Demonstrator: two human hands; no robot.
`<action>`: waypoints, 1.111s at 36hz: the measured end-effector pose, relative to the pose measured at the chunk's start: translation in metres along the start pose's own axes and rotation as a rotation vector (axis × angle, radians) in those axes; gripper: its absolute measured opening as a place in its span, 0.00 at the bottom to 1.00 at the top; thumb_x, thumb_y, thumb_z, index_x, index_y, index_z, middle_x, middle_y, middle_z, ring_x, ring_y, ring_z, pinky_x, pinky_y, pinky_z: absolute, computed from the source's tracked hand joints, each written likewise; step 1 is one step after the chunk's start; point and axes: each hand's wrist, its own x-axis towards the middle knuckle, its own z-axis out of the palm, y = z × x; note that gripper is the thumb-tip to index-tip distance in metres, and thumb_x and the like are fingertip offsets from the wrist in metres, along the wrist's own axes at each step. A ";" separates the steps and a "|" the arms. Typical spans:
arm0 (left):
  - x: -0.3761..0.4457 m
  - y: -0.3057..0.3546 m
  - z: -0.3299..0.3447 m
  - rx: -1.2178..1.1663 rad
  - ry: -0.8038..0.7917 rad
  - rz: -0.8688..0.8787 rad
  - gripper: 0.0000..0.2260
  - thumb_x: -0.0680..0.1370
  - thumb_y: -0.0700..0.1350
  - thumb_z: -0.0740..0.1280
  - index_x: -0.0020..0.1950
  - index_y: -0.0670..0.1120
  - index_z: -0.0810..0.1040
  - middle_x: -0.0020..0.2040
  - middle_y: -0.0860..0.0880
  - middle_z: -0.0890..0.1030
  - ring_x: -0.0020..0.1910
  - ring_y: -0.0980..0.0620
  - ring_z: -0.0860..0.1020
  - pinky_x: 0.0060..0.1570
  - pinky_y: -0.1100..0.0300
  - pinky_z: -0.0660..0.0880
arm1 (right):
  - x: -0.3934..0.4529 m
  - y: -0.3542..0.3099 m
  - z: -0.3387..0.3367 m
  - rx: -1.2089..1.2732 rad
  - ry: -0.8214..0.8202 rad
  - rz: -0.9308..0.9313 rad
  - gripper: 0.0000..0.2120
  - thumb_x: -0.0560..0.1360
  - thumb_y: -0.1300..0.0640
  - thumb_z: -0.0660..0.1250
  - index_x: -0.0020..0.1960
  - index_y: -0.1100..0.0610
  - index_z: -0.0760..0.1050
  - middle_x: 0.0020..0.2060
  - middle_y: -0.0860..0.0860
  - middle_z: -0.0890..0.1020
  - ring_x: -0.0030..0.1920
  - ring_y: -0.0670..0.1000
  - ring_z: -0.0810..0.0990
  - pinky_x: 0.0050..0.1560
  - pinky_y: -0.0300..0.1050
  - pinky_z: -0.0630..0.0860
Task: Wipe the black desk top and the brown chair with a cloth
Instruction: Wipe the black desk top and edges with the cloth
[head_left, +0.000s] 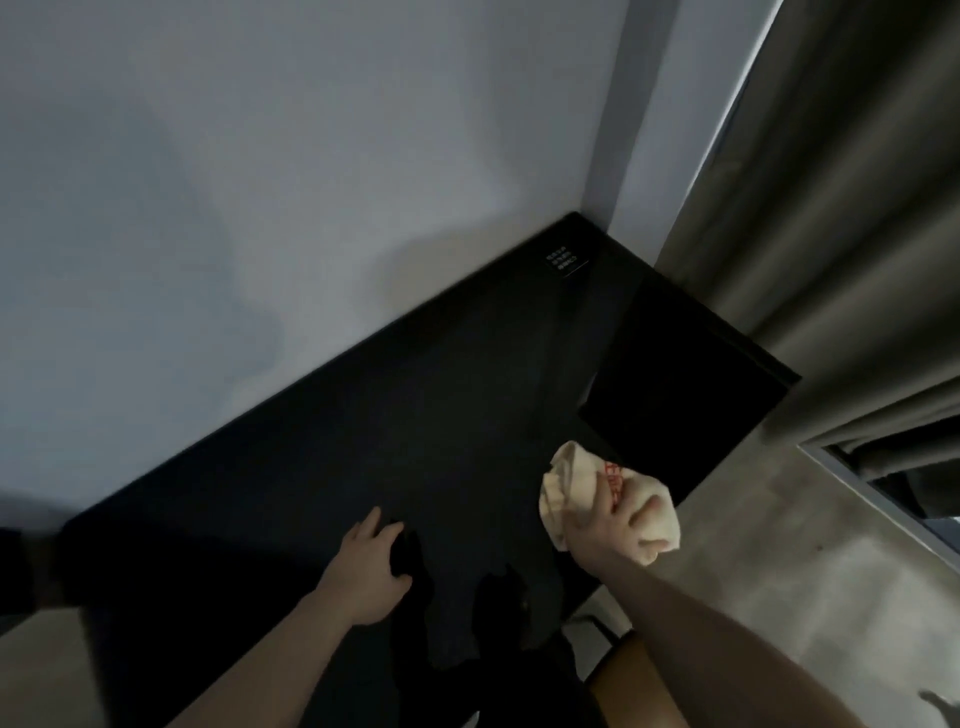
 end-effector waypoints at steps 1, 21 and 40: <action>-0.008 -0.011 0.003 0.004 -0.001 -0.004 0.36 0.82 0.55 0.66 0.84 0.52 0.50 0.83 0.47 0.40 0.82 0.43 0.45 0.80 0.50 0.52 | -0.017 -0.004 0.013 -0.012 -0.014 -0.011 0.35 0.76 0.29 0.53 0.79 0.36 0.45 0.81 0.51 0.41 0.79 0.62 0.33 0.70 0.81 0.44; -0.003 -0.114 0.053 -0.051 -0.275 -0.202 0.45 0.80 0.52 0.68 0.82 0.60 0.35 0.80 0.49 0.27 0.79 0.32 0.36 0.77 0.41 0.55 | -0.020 -0.049 0.038 0.045 0.047 0.014 0.40 0.74 0.25 0.51 0.80 0.39 0.43 0.81 0.51 0.38 0.78 0.64 0.30 0.65 0.82 0.34; -0.052 -0.171 0.063 0.070 -0.269 -0.024 0.36 0.82 0.51 0.65 0.84 0.55 0.47 0.82 0.56 0.35 0.82 0.47 0.41 0.79 0.46 0.56 | -0.050 -0.056 0.056 -0.069 0.125 -0.073 0.37 0.77 0.29 0.51 0.81 0.42 0.47 0.82 0.53 0.42 0.79 0.62 0.33 0.70 0.79 0.37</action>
